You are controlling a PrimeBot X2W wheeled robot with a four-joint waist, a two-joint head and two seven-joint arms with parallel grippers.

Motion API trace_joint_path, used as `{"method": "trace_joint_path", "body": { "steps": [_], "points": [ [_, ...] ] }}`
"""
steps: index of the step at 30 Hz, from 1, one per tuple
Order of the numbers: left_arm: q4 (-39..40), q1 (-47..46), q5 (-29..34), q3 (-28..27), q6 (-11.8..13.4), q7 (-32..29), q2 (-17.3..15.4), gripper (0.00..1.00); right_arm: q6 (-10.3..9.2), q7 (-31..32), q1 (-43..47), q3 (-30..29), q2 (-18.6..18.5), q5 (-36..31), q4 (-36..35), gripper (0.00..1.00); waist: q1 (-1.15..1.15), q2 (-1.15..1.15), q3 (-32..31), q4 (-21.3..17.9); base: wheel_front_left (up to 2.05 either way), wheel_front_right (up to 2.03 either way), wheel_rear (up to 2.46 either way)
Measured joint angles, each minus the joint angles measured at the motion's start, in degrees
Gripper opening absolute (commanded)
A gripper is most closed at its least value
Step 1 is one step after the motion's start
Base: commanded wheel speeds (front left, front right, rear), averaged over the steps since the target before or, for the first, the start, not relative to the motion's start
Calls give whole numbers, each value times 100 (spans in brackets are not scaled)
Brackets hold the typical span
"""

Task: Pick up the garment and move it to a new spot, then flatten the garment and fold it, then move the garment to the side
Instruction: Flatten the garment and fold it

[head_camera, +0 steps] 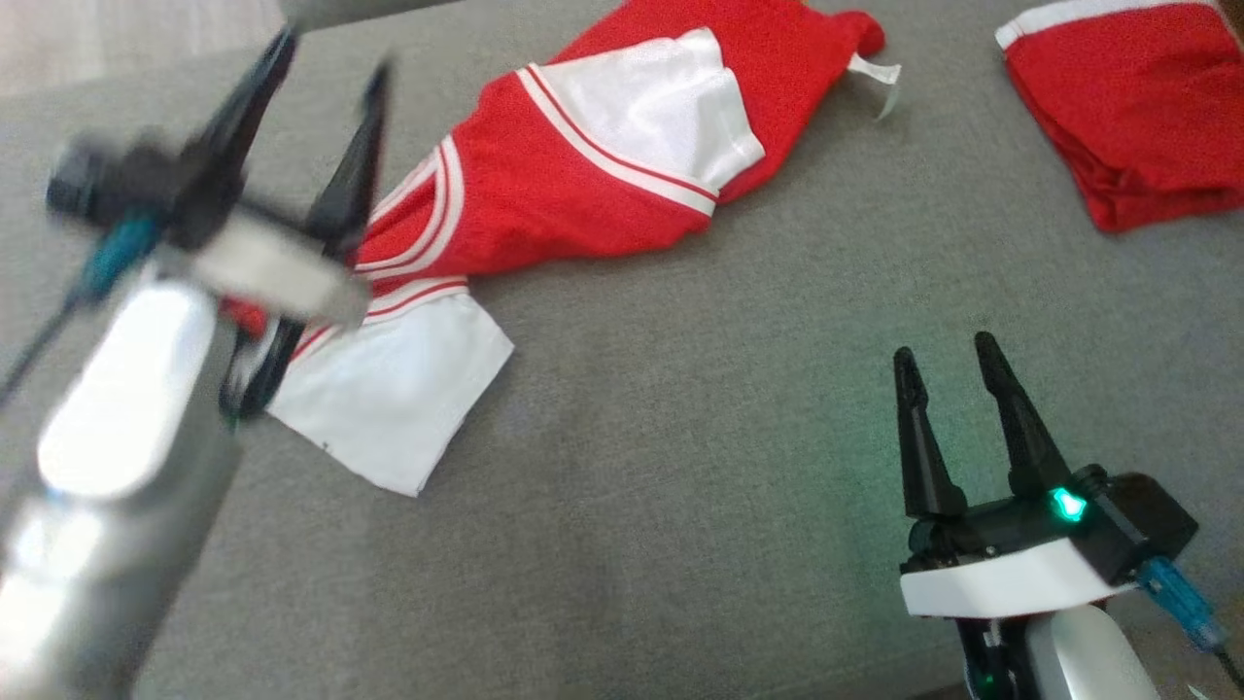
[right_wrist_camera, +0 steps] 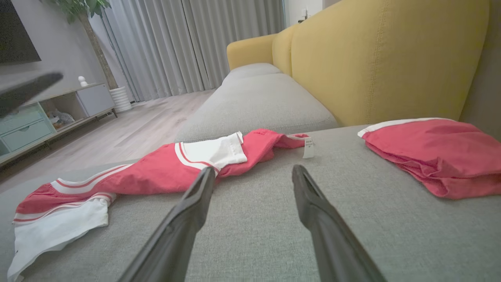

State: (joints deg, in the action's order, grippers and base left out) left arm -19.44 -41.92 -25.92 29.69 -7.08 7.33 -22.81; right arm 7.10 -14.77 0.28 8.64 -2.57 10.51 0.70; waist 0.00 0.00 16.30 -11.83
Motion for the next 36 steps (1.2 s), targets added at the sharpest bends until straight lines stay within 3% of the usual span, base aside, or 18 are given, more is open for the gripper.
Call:
{"method": "trace_joint_path", "body": {
  "steps": [3,6,10,18,23,36],
  "points": [
    [334,-1025,-154,814,-7,-731,-60,100,0,0,-64,41,0,20,0,100,0,0,185,-111,0,0,0],
    [415,-1948,-781,1856,-9,-1370,-97,100,0,0,-272,76,0,104,-7,100,1,0,428,-246,0,0,0],
    [62,-2863,-1657,2797,-51,-2093,-142,100,0,0,-538,238,0,215,-37,100,1,0,783,-466,0,0,0],
    [-804,-4403,-2279,4240,-51,-2490,-215,100,0,0,-839,371,-1,439,-109,100,2,0,1567,-884,0,0,0],
    [-1071,-4669,-2432,4477,-51,-2507,-197,100,0,0,-936,441,0,532,-116,100,1,0,1906,-1030,0,0,0],
    [-1062,-4860,-2403,4546,-51,-3421,-221,100,0,0,-1153,671,1,905,-125,100,0,0,2448,-1586,0,0,0]
  ]
}}
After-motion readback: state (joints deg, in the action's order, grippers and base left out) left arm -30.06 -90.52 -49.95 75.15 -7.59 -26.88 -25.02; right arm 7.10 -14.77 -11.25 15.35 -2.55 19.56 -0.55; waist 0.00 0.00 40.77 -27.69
